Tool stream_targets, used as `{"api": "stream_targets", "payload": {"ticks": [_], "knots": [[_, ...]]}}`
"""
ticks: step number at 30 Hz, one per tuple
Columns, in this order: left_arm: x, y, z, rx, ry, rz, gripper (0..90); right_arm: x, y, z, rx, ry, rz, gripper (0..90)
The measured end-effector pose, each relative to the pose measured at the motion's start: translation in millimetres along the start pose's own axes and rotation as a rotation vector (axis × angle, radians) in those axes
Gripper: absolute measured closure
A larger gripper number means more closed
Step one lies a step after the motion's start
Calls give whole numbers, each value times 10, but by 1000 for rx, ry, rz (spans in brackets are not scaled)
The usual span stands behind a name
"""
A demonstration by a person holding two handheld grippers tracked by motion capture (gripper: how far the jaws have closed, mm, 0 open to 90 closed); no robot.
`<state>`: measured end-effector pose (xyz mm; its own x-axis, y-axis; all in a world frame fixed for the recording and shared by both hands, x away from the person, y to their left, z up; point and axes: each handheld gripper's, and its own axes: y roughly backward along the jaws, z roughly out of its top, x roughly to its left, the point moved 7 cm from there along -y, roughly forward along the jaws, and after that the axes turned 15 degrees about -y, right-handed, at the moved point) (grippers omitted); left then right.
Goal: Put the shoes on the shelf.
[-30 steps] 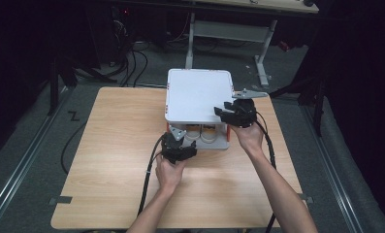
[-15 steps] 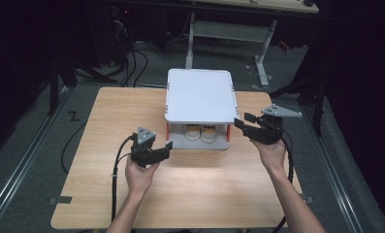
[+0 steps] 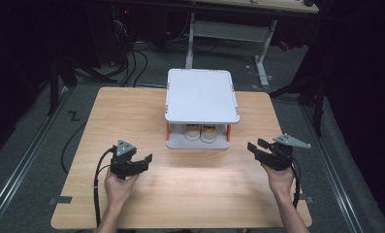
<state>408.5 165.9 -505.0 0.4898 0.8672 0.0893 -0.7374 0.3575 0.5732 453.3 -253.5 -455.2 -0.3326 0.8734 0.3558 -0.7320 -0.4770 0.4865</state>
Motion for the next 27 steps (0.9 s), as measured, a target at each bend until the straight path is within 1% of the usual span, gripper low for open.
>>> {"api": "stream_targets", "payload": {"ticks": [2,4,7,8,9,10,14,17,19,20,24,25,26,27], "knots": [[27,-13,-55,10,6,9,309,-108,-10,-98,11,-20,-21,474],[79,-54,-127,26,23,27,307,-195,-13,-170,16,-25,-41,474],[129,-95,-190,39,41,40,303,-333,-30,-276,33,-34,-71,470],[148,-106,-213,51,35,44,303,-380,-36,-312,42,-39,-83,470],[162,-124,-234,56,40,53,302,-424,-44,-349,49,-47,-96,468],[175,-132,-251,66,31,56,302,-475,-56,-389,60,-53,-108,465],[226,-191,-329,102,23,92,296,-595,-107,-494,88,-50,-155,459],[251,-225,-381,125,21,114,293,-639,-153,-540,117,-33,-190,448],[264,-253,-434,153,5,138,282,-648,-189,-557,126,-13,-210,447],[266,-253,-442,157,-8,154,271,-651,-206,-565,130,-9,-215,445],[265,-255,-443,158,-10,152,262,-674,-280,-631,162,0,-241,437],[263,-256,-443,157,-9,151,261,-685,-305,-657,171,9,-251,424],[262,-257,-442,157,-12,151,255,-684,-315,-665,157,34,-258,429],[262,-257,-443,158,-12,150,251,-684,-316,-665,156,43,-266,430]]}}
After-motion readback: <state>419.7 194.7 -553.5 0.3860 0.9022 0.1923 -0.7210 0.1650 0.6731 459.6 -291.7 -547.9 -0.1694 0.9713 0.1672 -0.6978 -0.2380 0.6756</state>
